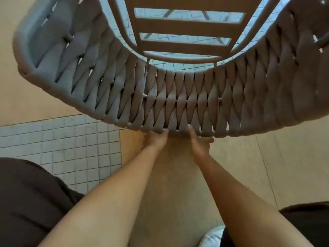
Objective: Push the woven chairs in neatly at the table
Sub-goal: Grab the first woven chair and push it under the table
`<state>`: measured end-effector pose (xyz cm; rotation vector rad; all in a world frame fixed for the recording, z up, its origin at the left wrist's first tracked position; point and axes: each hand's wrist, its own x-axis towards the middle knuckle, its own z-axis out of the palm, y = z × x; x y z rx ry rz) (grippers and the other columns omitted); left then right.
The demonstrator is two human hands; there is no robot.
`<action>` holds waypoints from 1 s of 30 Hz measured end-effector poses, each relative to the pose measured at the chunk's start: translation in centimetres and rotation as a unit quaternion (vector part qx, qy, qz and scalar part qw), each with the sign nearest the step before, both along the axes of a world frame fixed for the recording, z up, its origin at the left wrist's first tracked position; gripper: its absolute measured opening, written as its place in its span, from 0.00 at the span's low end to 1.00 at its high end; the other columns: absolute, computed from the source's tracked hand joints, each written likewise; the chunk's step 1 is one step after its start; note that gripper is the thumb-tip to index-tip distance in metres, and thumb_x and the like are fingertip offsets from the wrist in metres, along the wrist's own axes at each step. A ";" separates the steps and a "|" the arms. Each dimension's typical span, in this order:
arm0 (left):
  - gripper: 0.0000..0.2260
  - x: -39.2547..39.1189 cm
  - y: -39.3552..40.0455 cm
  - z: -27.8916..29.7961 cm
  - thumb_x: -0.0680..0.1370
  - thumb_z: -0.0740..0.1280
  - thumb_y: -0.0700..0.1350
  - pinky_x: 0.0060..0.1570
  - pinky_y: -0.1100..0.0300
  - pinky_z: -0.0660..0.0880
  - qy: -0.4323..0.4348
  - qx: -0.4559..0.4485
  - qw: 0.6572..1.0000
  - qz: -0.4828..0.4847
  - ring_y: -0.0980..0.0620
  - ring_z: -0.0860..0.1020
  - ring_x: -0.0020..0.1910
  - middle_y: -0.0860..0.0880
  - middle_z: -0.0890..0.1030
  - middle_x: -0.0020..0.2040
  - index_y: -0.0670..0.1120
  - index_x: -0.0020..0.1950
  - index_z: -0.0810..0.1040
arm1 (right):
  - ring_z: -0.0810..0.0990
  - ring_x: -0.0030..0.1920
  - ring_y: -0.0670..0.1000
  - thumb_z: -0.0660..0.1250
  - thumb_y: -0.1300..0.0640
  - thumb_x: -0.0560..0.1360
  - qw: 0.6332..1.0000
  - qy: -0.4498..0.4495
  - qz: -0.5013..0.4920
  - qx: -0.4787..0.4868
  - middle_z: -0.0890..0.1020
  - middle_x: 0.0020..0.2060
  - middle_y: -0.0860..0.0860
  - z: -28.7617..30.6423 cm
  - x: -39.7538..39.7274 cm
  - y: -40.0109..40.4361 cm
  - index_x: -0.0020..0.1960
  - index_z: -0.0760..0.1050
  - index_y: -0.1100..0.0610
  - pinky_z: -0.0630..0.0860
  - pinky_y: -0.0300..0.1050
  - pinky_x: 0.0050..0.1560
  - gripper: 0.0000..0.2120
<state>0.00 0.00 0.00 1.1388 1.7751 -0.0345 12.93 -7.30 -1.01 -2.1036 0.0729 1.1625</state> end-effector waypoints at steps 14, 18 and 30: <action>0.44 0.1 3.4 -6.4 0.68 0.82 0.53 0.73 0.46 0.68 -0.158 0.001 0.871 0.466 0.41 0.73 0.71 0.42 0.75 0.71 0.43 0.78 0.64 | 0.76 0.57 0.59 0.75 0.30 0.66 0.970 0.022 -0.232 -0.068 0.74 0.65 0.58 -4.5 -1.4 5.3 0.74 0.62 0.61 0.74 0.53 0.54 0.51; 0.44 -0.6 2.7 -7.0 0.67 0.82 0.54 0.73 0.48 0.68 -0.178 0.018 0.877 0.446 0.43 0.73 0.70 0.44 0.77 0.70 0.44 0.76 0.66 | 0.78 0.59 0.60 0.70 0.31 0.72 0.977 0.017 -0.197 -0.083 0.75 0.65 0.59 -4.5 -1.4 5.2 0.74 0.63 0.61 0.75 0.50 0.51 0.45; 0.33 -2.0 -2.6 2.2 0.69 0.78 0.62 0.58 0.55 0.77 -0.078 0.063 0.917 0.385 0.47 0.81 0.59 0.48 0.83 0.59 0.44 0.66 0.75 | 0.79 0.62 0.63 0.77 0.49 0.74 0.945 0.058 -0.320 0.014 0.77 0.64 0.63 3.5 -3.9 1.6 0.69 0.59 0.61 0.77 0.59 0.64 0.35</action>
